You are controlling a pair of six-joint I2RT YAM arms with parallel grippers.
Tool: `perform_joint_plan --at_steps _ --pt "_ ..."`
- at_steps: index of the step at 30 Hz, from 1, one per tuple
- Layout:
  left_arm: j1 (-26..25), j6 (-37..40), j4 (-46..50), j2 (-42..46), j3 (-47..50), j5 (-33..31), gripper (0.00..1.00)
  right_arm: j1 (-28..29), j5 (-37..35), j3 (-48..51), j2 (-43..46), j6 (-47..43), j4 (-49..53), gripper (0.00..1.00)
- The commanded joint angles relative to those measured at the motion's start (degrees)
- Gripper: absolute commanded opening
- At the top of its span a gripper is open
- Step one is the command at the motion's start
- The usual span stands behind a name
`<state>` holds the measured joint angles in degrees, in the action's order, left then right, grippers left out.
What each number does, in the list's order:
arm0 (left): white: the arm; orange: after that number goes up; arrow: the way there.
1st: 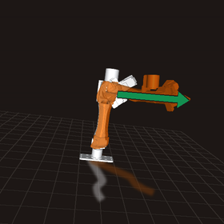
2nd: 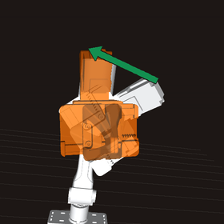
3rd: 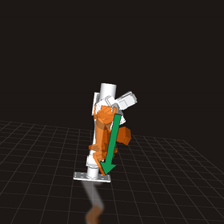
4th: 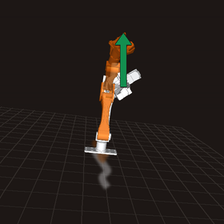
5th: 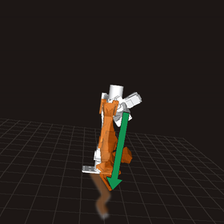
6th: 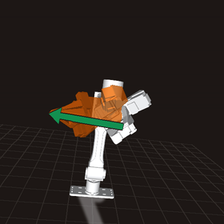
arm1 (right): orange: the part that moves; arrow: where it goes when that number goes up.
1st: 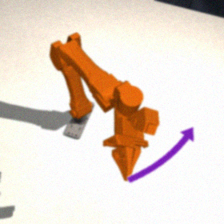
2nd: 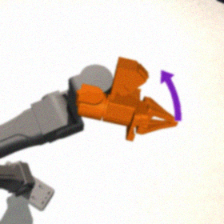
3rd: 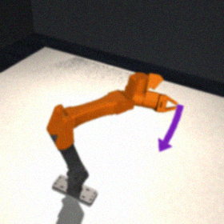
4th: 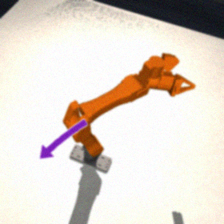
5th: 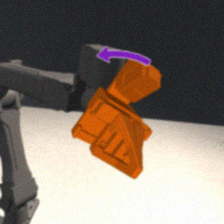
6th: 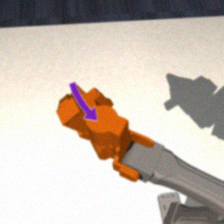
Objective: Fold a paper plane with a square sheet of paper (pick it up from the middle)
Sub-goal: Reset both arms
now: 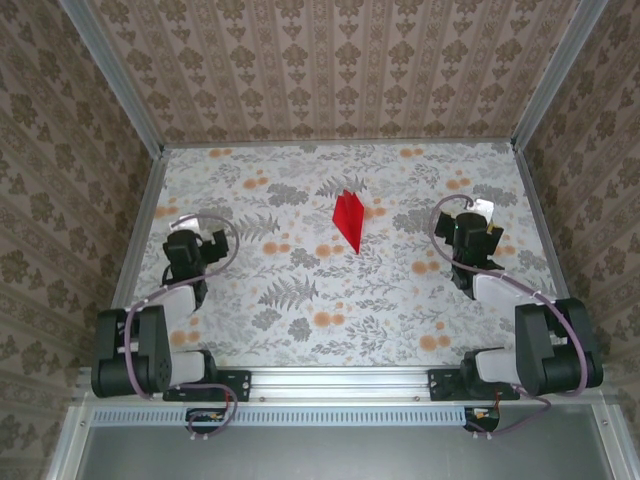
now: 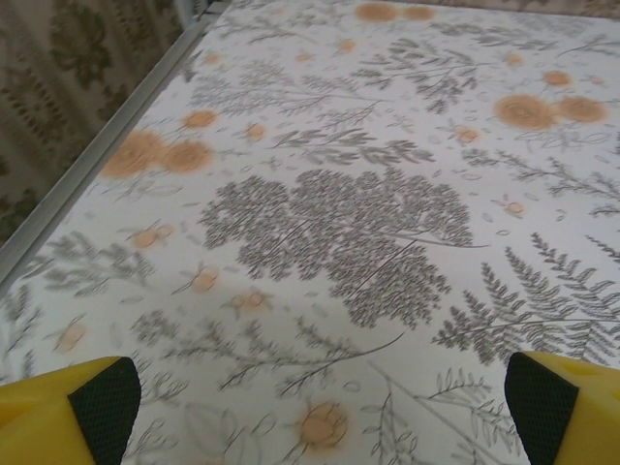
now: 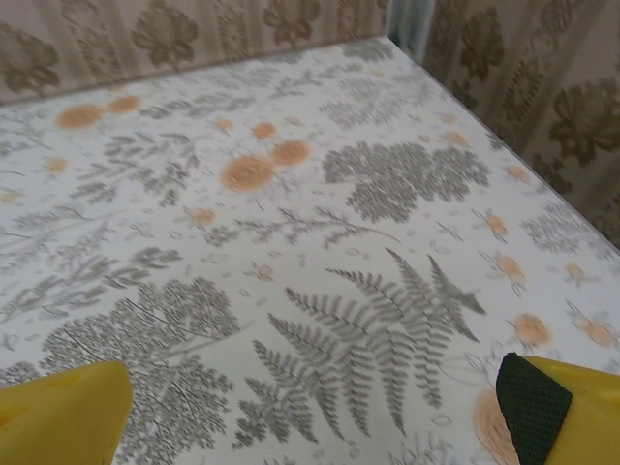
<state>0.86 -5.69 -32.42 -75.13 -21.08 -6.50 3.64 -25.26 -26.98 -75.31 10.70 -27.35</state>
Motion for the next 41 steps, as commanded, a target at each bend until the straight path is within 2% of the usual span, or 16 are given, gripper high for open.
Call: perform_joint_plan --at_steps 1,7,14,18,24,27,41 --pt "0.4 4.5 -9.2 -2.0 -0.4 5.3 1.0 -0.4 3.9 2.8 -1.9 -4.6 -12.1 1.0" --pt "1.4 5.3 -18.1 -8.8 0.6 8.0 1.0 -1.7 9.5 3.1 -8.6 -5.1 -17.7 1.0" --pt "0.5 6.4 -18.9 -12.6 -0.8 8.3 1.0 -2.3 14.0 2.5 -9.8 -6.0 -17.7 1.0" --pt "0.2 6.7 -18.7 -12.9 -1.0 7.8 1.0 -2.5 16.9 4.7 -12.4 -7.2 -24.0 1.0" --pt "-0.8 7.5 -18.3 -12.8 -1.2 5.9 1.0 -2.5 17.1 4.5 -12.6 -7.3 -23.8 1.0" --pt "-1.3 8.9 -16.2 -12.9 -2.3 8.0 1.0 -2.5 17.1 4.5 -12.6 -7.3 -23.7 1.0" --pt "-1.7 9.2 -15.9 -13.2 -2.6 7.1 1.0 -2.4 17.4 4.8 -12.4 -7.5 -24.0 1.0"
